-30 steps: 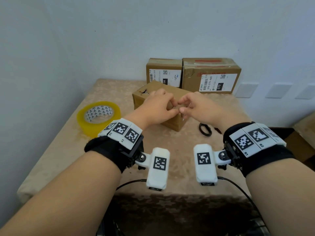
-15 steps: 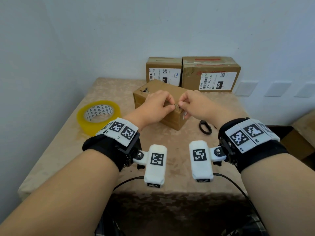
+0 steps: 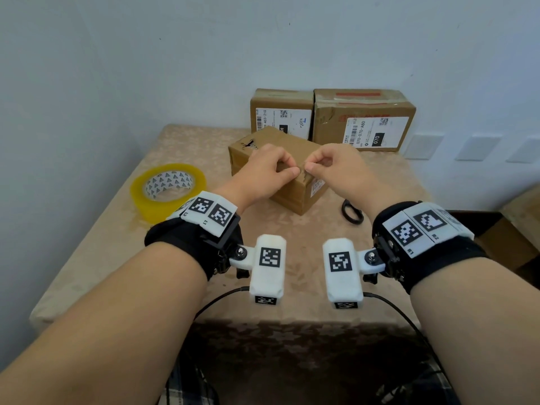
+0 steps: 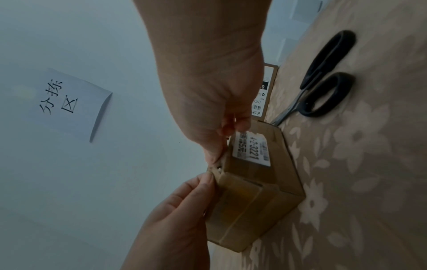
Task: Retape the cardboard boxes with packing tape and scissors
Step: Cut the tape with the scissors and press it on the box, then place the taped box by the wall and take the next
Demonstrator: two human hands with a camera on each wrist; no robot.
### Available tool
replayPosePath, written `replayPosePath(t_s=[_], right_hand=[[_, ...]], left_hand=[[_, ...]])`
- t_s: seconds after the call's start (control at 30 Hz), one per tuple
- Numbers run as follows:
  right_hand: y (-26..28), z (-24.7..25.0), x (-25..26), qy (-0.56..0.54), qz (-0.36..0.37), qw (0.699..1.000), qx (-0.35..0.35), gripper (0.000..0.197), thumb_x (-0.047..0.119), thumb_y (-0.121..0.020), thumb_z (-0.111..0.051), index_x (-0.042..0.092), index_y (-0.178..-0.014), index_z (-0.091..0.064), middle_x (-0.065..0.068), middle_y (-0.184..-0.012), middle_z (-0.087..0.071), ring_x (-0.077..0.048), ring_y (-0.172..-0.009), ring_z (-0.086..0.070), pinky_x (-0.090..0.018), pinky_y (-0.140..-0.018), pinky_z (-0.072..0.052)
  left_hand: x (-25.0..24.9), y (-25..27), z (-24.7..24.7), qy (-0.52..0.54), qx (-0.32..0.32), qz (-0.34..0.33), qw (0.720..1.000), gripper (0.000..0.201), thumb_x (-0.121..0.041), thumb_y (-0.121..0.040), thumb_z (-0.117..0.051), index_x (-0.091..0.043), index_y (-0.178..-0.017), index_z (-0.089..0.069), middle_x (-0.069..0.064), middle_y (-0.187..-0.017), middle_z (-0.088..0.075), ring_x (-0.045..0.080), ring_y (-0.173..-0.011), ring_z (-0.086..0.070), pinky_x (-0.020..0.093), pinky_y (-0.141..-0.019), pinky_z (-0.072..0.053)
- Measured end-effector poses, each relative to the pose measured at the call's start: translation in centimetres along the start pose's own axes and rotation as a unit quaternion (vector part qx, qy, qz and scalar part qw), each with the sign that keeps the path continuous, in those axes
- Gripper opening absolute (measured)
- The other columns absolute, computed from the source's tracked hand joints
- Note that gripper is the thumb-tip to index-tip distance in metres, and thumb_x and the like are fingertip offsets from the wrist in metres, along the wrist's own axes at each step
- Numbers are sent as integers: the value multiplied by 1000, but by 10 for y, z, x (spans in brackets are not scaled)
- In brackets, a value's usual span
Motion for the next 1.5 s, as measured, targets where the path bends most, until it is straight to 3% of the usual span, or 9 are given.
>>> replayPosePath(t_s=[0.2, 0.37, 0.47, 0.63, 0.9, 1.07, 1.2, 1.33, 1.5], right_hand=[[-6, -5, -1, -33, -60, 998, 1, 20, 3, -83, -63, 7, -65, -71, -1, -67, -67, -13, -74, -61, -29, -78, -49], [-7, -2, -3, -21, -59, 998, 8, 11, 7, -90, -62, 8, -82, -70, 5, -72, -61, -4, -69, -54, -22, -69, -43], [-5, -1, -6, -19, -47, 999, 20, 6, 10, -93, -59, 11, -95, -65, 3, -80, -61, -11, -76, -56, -30, -74, -52], [-3, -2, -5, -2, -33, 999, 27, 8, 15, -90, -65, 16, -82, -62, 0, -79, -63, -9, -69, -57, -25, -69, -50], [-4, -13, -7, -9, -42, 999, -19, 19, 32, -83, -72, 20, -83, -57, -4, -90, -67, -19, -82, -64, -40, -77, -55], [-8, -24, 4, -26, -70, 997, -28, 17, 37, -88, -64, 30, -83, -50, -3, -98, -64, -24, -89, -65, -47, -84, -54], [-6, -27, 16, -20, -61, 997, -51, 7, 30, -93, -57, 27, -94, -51, 6, -91, -56, -24, -90, -63, -46, -84, -52], [-2, -24, 35, -29, 6, 994, -102, 11, 16, -95, -52, 18, -105, -56, 7, -77, -52, -8, -65, -51, -24, -59, -44], [11, -37, 67, -124, 12, 992, 12, 10, 18, -97, -54, 16, -105, -59, -2, -89, -62, -11, -65, -63, -24, -63, -55]], left_hand=[[2, -6, 0, -13, -24, 23, 999, 23, -29, -86, -64, -34, -67, -53, 3, -110, -52, 25, -116, -44, 41, -102, -37], [6, -4, 1, 16, -21, 5, 1000, 19, -23, -92, -57, -35, -79, -55, 2, -113, -54, 22, -117, -43, 41, -104, -35], [6, 1, 4, 37, 3, -9, 999, 7, -29, -89, -63, -36, -87, -60, 3, -115, -53, 23, -117, -44, 44, -104, -36], [1, 0, 0, -13, -14, 12, 1000, 16, -42, -84, -66, -31, -92, -58, 0, -112, -48, 24, -117, -42, 45, -103, -35], [5, 2, 21, 29, -98, 32, 994, 6, -24, -93, -56, -20, -96, -54, 0, -105, -52, 16, -96, -53, 27, -79, -42], [36, 26, 64, -277, -66, 149, 947, 50, -42, -89, -58, -14, -129, -46, 11, -130, -49, 29, -122, -43, 40, -99, -39], [72, 51, 72, -316, 39, 210, 924, 76, -32, -78, -71, -14, -140, -32, 15, -133, -50, 32, -121, -49, 38, -93, -44], [76, 51, 84, -214, 9, 185, 959, 77, -19, -81, -66, -20, -147, -26, 11, -140, -47, 28, -127, -46, 34, -100, -39], [53, 51, 105, 88, -97, 169, 977, 62, -24, -84, -69, -23, -139, -40, 6, -124, -52, 21, -115, -51, 31, -95, -41]])
Point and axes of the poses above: each hand's wrist, its own y-axis away from the middle knuckle, its own z-axis out of the back of the hand, x = y × z, the point moved 3 cm from there along -y, towards the middle knuckle
